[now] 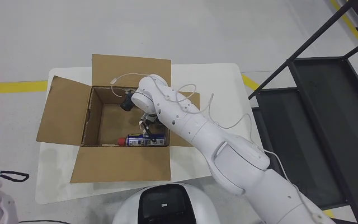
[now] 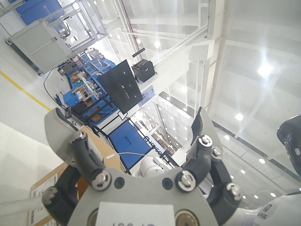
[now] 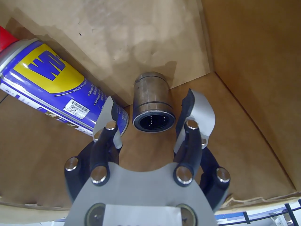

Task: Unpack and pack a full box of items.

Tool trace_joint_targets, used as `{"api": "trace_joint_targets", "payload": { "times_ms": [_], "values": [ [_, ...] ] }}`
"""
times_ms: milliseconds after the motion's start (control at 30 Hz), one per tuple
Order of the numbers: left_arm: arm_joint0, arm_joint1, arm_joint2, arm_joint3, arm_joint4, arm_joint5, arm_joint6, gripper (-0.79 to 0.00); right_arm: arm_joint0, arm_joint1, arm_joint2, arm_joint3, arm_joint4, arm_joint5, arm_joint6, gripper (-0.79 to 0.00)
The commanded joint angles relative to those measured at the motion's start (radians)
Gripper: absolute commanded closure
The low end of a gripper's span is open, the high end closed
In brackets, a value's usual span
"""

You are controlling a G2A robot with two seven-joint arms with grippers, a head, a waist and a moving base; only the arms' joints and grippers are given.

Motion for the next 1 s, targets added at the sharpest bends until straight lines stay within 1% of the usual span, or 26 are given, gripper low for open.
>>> {"api": "trace_joint_targets", "payload": {
  "times_ms": [0, 300, 400, 433, 533, 767, 867, 967],
  "values": [
    [0.0, 0.0, 0.0, 0.0, 0.0, 0.0, 0.0, -0.785, 0.004, 0.0, 0.001, 0.007, -0.002, 0.002, 0.001, -0.52],
    [0.0, 0.0, 0.0, 0.0, 0.0, 0.0, 0.0, -0.785, 0.01, -0.005, -0.012, 0.032, -0.012, -0.043, 0.027, -0.56],
    [0.0, 0.0, 0.0, 0.0, 0.0, 0.0, 0.0, -0.785, 0.016, -0.009, -0.019, 0.041, -0.017, -0.056, 0.039, -0.582],
    [0.0, 0.0, 0.0, 0.0, 0.0, 0.0, 0.0, -0.785, 0.017, -0.01, -0.023, 0.043, -0.021, -0.057, 0.043, -0.6],
    [0.0, 0.0, 0.0, 0.0, 0.0, 0.0, 0.0, -0.785, 0.017, -0.017, -0.037, 0.045, -0.03, -0.066, 0.056, -0.597],
    [0.0, 0.0, 0.0, 0.0, 0.0, 0.0, 0.0, -0.785, 0.017, -0.038, -0.074, 0.081, -0.051, -0.069, 0.074, -0.499],
    [0.0, 0.0, 0.0, 0.0, 0.0, 0.0, 0.0, -0.785, 0.017, -0.049, -0.091, 0.105, -0.064, -0.066, 0.077, -0.422],
    [0.0, 0.0, 0.0, 0.0, 0.0, 0.0, 0.0, -0.785, 0.021, -0.06, -0.1, 0.128, -0.067, -0.065, 0.069, -0.296]
  ]
}}
